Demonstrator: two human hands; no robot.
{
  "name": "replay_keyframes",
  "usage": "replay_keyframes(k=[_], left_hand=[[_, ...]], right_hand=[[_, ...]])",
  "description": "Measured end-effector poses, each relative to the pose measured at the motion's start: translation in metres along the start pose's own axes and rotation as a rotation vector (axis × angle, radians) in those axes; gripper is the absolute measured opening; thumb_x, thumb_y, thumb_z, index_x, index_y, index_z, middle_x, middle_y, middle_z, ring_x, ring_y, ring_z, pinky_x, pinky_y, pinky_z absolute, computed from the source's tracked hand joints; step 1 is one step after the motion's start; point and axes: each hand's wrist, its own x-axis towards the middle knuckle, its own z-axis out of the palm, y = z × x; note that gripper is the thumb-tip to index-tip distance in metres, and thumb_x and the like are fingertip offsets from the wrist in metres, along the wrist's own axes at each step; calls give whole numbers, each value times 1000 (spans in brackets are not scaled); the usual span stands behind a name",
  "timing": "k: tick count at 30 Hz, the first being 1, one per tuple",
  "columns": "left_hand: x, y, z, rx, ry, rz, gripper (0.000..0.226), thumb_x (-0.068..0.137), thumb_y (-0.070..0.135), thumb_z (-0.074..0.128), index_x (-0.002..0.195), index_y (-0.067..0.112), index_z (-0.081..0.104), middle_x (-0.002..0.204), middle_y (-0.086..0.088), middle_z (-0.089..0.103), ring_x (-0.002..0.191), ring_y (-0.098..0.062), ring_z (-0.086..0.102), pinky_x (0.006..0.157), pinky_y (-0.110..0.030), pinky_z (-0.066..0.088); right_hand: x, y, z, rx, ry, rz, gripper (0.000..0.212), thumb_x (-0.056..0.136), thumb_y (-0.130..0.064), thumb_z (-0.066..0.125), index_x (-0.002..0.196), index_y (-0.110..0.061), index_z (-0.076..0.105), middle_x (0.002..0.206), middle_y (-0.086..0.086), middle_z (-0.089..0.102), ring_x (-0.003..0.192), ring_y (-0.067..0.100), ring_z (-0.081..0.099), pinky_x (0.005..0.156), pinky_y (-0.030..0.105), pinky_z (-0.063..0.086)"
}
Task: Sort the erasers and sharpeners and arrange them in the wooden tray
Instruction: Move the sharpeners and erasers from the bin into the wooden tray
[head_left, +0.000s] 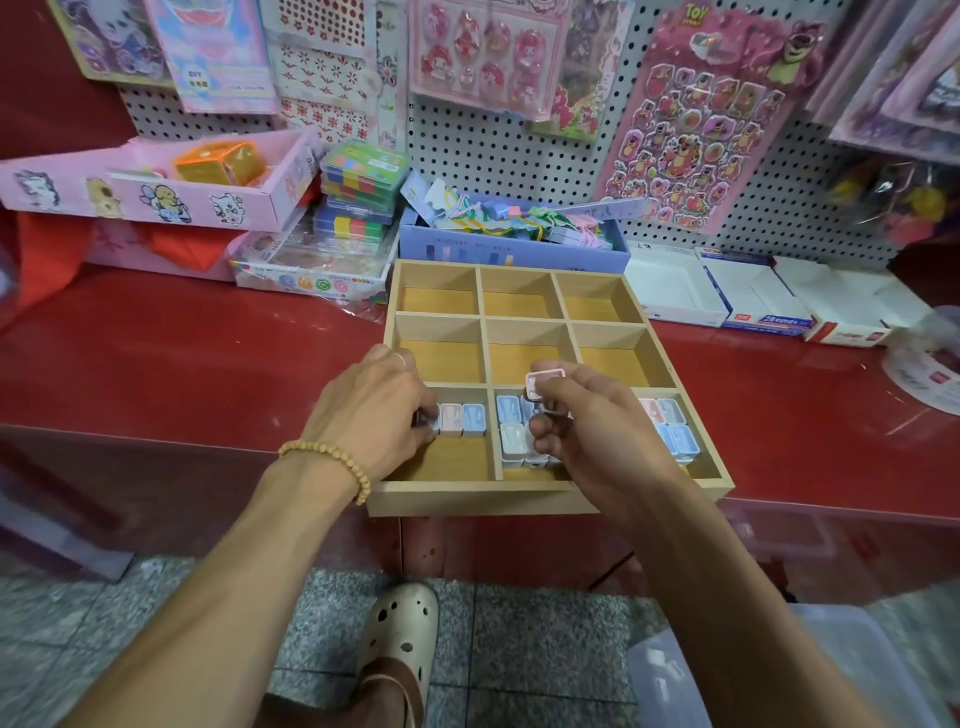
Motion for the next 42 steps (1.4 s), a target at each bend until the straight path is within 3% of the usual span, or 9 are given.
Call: replay_keyframes(k=[6, 9, 12, 17, 21, 26, 29, 33, 42], left_hand=[[-2, -3, -1, -203, 114, 6, 30, 82, 47, 69, 107, 30, 71, 94, 12, 56, 92, -8, 49, 83, -33, 49], [-4, 5, -6, -613, 246, 48, 39, 74, 30, 80, 112, 32, 69, 90, 12, 64, 78, -6, 57, 72, -20, 49], [-5, 14, -11, -845, 138, 137, 59, 71, 10, 84, 117, 40, 64, 95, 10, 66, 76, -4, 58, 62, -7, 41], [-4, 17, -10, -756, 95, 161, 43, 73, 12, 83, 108, 35, 71, 89, 6, 69, 80, -10, 63, 75, -29, 51], [-5, 17, -9, -733, 152, 117, 30, 70, 13, 84, 96, 22, 71, 75, 4, 66, 68, -15, 62, 69, -38, 52], [-4, 9, -10, -649, 156, 104, 27, 66, 18, 83, 90, 25, 72, 71, 8, 64, 64, -12, 61, 66, -38, 53], [-6, -8, -13, -471, 121, 20, 28, 65, 29, 84, 91, 29, 72, 74, 14, 63, 69, -9, 60, 69, -37, 54], [-7, -18, -13, -189, 0, -64, 23, 72, 39, 81, 92, 33, 70, 78, 16, 53, 73, -5, 51, 68, -29, 47], [-6, -13, -12, -14, -58, -126, 22, 77, 33, 73, 98, 34, 70, 94, 10, 53, 92, -16, 58, 77, -33, 51]], right_hand=[[0, -1, 3, -99, -74, -13, 6, 96, -8, 60, 98, -9, 66, 67, -2, 61, 51, 13, 45, 47, 24, 35], [3, 0, 4, -146, -108, -9, 5, 94, -9, 63, 96, -11, 67, 73, 4, 62, 48, 11, 43, 45, 23, 33], [5, 3, 7, -180, -160, -3, 3, 93, -12, 66, 96, -11, 67, 73, 13, 58, 44, 10, 40, 42, 20, 32], [5, 4, 9, -129, -187, 10, 7, 93, -14, 67, 98, -9, 66, 63, 6, 56, 44, 9, 41, 41, 19, 32], [7, 4, 10, -40, -164, 4, 8, 96, -8, 62, 104, -7, 64, 64, 4, 56, 48, 10, 45, 42, 18, 36], [9, 7, 19, -157, -177, -7, 8, 96, -3, 59, 100, -8, 64, 64, 8, 57, 47, 11, 45, 41, 19, 37], [11, 6, 18, -155, -91, -7, 16, 97, -3, 54, 105, -12, 65, 77, 9, 55, 52, 12, 51, 49, 23, 41], [11, 6, 8, -147, -15, -23, 22, 100, -5, 48, 110, -15, 65, 74, 2, 53, 55, 13, 56, 58, 29, 49], [6, 4, 3, -147, 66, -74, 9, 95, -9, 63, 99, -3, 68, 78, 12, 64, 54, 13, 52, 56, 28, 46]])
